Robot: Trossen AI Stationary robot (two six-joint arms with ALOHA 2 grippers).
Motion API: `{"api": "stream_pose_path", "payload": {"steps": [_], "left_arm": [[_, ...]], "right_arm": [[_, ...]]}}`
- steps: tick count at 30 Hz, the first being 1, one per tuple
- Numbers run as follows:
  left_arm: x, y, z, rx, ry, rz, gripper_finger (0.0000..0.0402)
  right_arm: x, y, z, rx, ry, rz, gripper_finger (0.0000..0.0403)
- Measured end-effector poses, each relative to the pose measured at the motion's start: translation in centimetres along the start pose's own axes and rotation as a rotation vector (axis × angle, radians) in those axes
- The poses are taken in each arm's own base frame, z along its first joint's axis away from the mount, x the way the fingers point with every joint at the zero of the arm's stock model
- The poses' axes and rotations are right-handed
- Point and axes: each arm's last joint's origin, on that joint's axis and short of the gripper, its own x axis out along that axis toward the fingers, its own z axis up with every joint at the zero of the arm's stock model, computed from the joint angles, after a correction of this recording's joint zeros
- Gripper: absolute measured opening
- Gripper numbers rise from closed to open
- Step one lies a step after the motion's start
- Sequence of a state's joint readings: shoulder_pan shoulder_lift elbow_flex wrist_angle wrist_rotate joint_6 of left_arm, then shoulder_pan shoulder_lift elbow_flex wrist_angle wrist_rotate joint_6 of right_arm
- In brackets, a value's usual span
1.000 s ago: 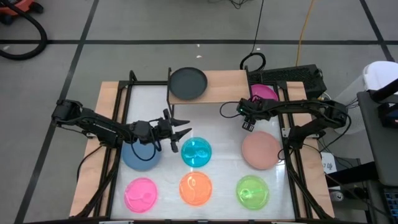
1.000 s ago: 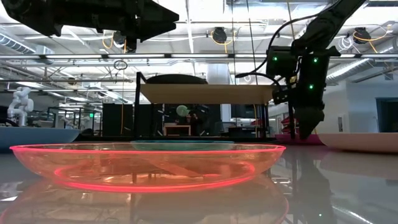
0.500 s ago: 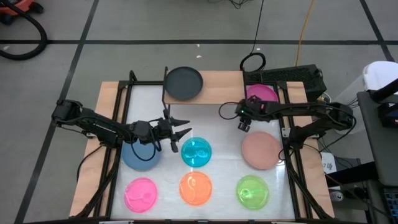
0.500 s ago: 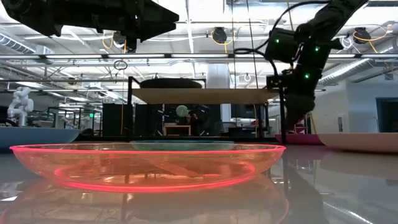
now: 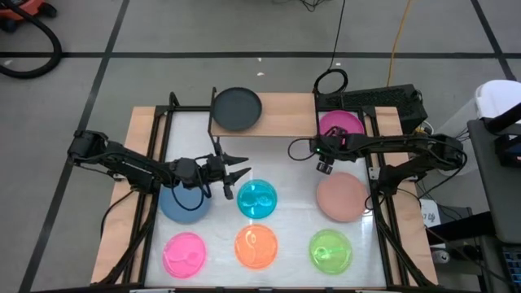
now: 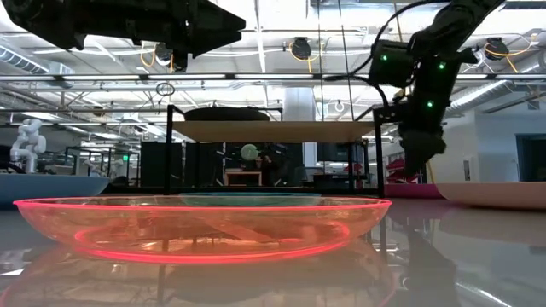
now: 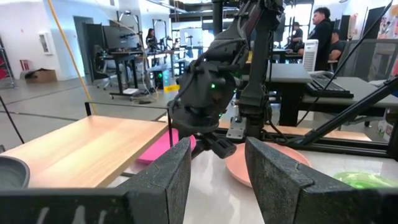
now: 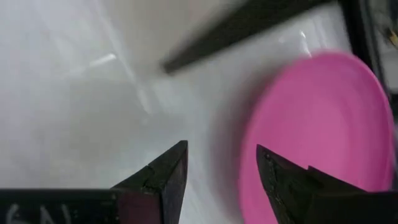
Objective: Place and stack plates onto a shelf
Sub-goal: Stack the pink plate on top of the black plate on the shelf
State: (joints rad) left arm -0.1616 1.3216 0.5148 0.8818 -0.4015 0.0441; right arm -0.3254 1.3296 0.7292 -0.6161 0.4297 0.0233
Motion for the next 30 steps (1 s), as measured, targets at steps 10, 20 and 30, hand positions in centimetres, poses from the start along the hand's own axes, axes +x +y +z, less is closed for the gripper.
{"api": "stream_pose_path", "payload": {"steps": [10, 20, 30], "left_arm": [[0.0, 0.0, 0.0, -0.008, 0.0, 0.0, 0.0159], [0.0, -0.1, 0.0, -0.011, 0.0, -0.005, 0.0159], [0.0, -0.1, 0.0, -0.004, 0.0, -0.005, 0.0159]], "right_arm": [[1.0, -0.9, -1.3, 0.085, 0.079, -0.089, 0.0171], [3.8, -0.8, -4.6, 0.131, 0.123, -0.108, 0.0171], [4.1, -0.7, -4.7, 0.142, 0.105, -0.098, 0.0125]]}}
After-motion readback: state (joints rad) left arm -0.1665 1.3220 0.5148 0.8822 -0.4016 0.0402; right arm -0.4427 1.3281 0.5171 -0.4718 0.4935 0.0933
